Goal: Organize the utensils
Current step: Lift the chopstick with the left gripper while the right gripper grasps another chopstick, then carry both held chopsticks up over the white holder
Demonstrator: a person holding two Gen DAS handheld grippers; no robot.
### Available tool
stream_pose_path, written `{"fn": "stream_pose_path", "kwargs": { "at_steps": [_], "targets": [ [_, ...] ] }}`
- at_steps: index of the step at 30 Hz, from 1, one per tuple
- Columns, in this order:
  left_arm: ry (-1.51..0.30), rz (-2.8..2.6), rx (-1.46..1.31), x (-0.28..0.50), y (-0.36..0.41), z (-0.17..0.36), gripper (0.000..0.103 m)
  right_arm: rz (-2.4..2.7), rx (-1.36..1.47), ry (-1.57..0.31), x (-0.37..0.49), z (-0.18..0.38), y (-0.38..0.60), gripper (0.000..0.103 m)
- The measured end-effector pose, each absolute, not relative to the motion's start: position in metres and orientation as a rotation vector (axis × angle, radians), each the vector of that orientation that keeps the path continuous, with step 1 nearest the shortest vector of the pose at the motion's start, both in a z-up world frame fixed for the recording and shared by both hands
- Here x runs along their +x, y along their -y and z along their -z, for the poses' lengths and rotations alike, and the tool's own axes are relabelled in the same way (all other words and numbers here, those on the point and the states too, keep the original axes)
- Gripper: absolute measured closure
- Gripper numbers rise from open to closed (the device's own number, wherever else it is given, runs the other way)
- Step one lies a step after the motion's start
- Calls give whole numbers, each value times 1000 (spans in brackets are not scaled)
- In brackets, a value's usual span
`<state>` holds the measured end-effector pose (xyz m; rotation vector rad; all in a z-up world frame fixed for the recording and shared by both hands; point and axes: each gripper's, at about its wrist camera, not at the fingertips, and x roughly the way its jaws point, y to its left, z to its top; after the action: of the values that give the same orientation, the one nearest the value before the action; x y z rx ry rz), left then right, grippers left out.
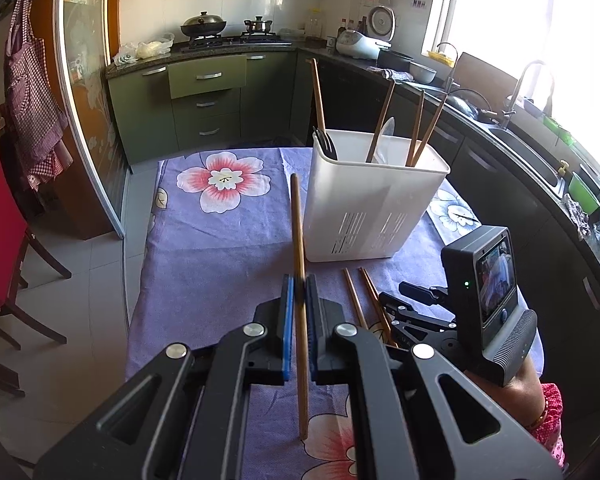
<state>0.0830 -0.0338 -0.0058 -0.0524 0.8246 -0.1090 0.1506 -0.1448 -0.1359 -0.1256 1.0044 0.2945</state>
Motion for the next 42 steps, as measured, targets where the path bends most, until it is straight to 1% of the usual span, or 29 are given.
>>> {"fn": "stream_pose_path", "kwargs": {
  "at_steps": [1, 6, 14, 15, 19, 21, 26, 36, 39, 42],
  "targets": [
    [-825, 110, -54, 83, 33, 6, 97, -297, -133, -1005, 150, 136, 143, 78],
    [-825, 113, -52, 84, 34, 6, 97, -305, -178, -1013, 149, 136, 132, 80],
    [-831, 118, -52, 84, 35, 9, 97, -332, -284, -1024, 150, 141, 104, 81],
    [-830, 117, -52, 84, 35, 9, 97, -333, -285, -1026, 152, 141, 102, 82],
    [-831, 119, -51, 83, 35, 8, 97, -328, -255, -1036, 161, 144, 104, 83],
    [-831, 121, -48, 83, 36, 9, 97, -347, -242, -1040, 160, 145, 104, 96],
    [-848, 133, -52, 85, 38, 12, 97, -360, -184, -1047, 159, 143, 115, 97],
    [-856, 132, -47, 91, 39, 13, 97, -361, -56, -932, 139, 96, 162, 97],
    [-908, 128, -60, 104, 38, 23, 97, -362, -18, -892, 130, 79, 176, 97],
    [-990, 103, -62, 132, 34, 46, 97, -364, 1, -864, 120, 64, 192, 97]
  ]
}}
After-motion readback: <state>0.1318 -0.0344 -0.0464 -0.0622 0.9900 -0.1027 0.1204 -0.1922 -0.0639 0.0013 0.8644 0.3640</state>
